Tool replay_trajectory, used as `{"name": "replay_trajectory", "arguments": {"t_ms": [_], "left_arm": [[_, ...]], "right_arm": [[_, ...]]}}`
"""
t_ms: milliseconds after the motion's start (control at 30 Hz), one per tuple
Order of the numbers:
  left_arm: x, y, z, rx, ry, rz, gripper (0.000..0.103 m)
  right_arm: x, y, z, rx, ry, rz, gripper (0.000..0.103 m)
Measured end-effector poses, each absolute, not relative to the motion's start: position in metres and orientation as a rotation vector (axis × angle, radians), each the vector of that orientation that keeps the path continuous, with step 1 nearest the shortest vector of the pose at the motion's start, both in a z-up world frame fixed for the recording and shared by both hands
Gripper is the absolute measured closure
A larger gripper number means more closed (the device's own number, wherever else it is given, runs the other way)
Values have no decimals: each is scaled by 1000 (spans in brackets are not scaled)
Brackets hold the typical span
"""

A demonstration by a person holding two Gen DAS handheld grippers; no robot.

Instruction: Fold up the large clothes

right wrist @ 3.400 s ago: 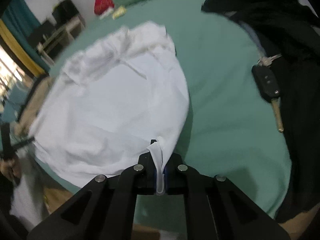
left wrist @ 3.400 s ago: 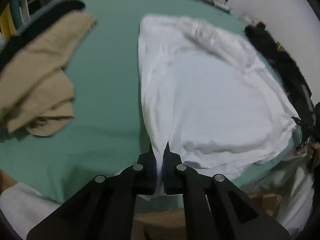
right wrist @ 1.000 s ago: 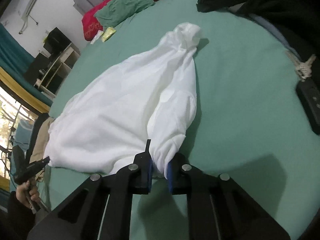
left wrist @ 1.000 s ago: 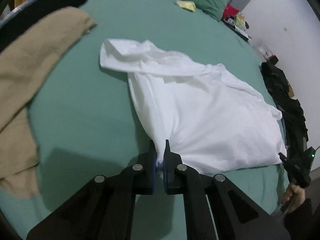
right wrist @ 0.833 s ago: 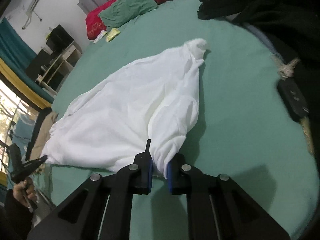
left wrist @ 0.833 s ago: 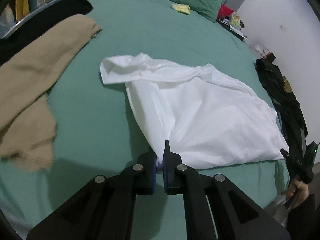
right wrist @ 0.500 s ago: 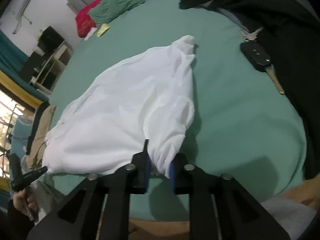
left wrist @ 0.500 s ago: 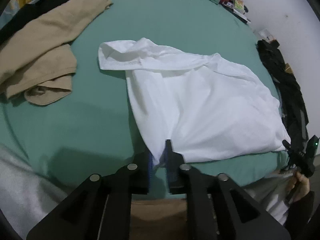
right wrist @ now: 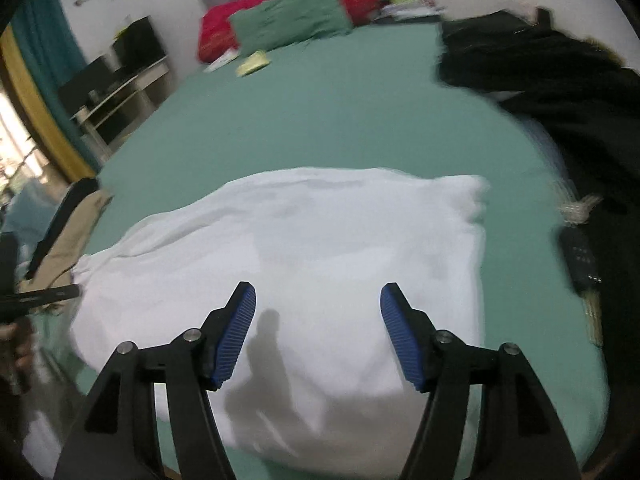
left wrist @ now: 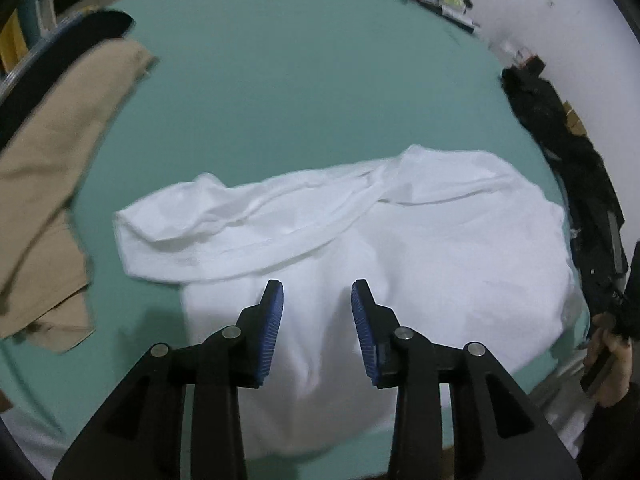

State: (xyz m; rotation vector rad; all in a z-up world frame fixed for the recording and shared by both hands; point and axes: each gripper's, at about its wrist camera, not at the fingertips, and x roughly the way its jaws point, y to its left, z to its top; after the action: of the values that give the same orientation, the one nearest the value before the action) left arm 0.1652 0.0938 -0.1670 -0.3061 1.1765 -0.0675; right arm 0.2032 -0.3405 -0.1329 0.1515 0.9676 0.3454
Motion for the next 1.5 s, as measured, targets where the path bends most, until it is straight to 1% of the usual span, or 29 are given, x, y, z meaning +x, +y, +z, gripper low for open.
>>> {"name": "replay_trajectory", "arguments": {"t_ms": [67, 300, 500, 667, 867, 967, 1100, 1200, 1233, 1267, 1300, 1333, 1367, 1500], "left_arm": [[180, 95, -180, -300, 1202, -51, 65], [230, 123, -186, -263, 1170, 13, 65], [269, 144, -188, -196, 1144, 82, 65], [283, 148, -184, -199, 1126, 86, 65], [272, 114, -157, -191, 1088, -34, 65], [273, 95, -146, -133, 1060, -107, 65], [286, 67, -152, -31, 1099, -202, 65], [301, 47, -158, 38, 1128, -235, 65], [306, 44, -161, 46, 1140, -243, 66], [309, 41, -165, 51, 1154, -260, 66], [308, 42, -166, 52, 1151, -268, 83], [309, 40, -167, 63, 1145, -264, 102], [310, 40, -167, 70, 1139, -252, 102], [316, 50, -160, 39, 1055, -194, 102]], "right_arm": [[221, -329, -145, 147, 1012, 394, 38], [275, -316, -175, 128, 1113, 434, 38], [313, -311, -181, 66, 1118, 426, 37], [333, -308, -180, 0, 1093, 402, 37], [332, -335, -156, -51, 1023, 326, 37], [337, -351, -156, -92, 1055, 312, 35], [348, -354, -163, -129, 1053, 431, 35], [351, -328, -171, -232, 1058, 540, 36], [349, -318, -176, -254, 1066, 593, 39], [347, -312, -180, -276, 1075, 612, 49], [343, -305, -183, -316, 1068, 607, 70], [341, -302, -181, -328, 1048, 603, 96], [342, -300, -178, -323, 1055, 608, 101], [347, -305, -165, -335, 989, 534, 101]]}}
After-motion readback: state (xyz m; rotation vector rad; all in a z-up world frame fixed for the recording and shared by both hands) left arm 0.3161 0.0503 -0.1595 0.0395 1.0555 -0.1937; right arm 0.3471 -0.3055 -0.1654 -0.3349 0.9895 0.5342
